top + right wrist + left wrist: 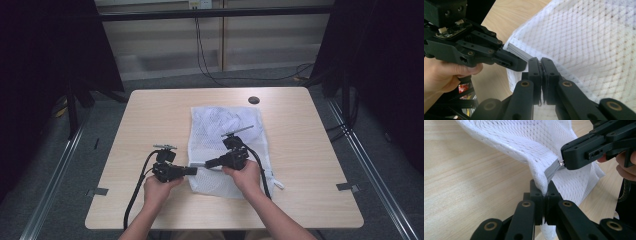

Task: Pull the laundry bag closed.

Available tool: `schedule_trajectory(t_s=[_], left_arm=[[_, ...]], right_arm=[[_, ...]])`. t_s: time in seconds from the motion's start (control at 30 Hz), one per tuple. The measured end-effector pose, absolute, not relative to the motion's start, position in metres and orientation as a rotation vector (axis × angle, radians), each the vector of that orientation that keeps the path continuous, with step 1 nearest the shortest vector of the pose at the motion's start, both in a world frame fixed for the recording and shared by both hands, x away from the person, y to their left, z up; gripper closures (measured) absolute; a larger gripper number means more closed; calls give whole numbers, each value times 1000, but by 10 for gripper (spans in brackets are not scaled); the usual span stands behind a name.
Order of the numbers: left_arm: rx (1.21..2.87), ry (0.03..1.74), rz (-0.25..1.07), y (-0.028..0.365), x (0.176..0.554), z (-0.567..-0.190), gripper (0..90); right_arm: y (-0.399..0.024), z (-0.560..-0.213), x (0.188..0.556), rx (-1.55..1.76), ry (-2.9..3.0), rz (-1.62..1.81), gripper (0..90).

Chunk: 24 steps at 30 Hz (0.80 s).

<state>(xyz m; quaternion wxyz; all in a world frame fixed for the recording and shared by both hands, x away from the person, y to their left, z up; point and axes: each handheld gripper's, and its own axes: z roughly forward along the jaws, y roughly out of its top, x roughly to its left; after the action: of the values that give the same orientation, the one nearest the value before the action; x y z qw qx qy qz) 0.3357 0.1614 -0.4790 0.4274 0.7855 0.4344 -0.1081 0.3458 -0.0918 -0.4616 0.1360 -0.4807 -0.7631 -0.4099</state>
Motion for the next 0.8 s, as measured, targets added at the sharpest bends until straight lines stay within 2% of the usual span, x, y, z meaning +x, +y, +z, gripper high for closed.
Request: schedule_trajectory(t_s=[0.8], left_arm=[[1949, 1096, -283, 161, 336, -480, 881]], right_arm=[[-102, -464, 344, -1402, -2189, -1200, 869]])
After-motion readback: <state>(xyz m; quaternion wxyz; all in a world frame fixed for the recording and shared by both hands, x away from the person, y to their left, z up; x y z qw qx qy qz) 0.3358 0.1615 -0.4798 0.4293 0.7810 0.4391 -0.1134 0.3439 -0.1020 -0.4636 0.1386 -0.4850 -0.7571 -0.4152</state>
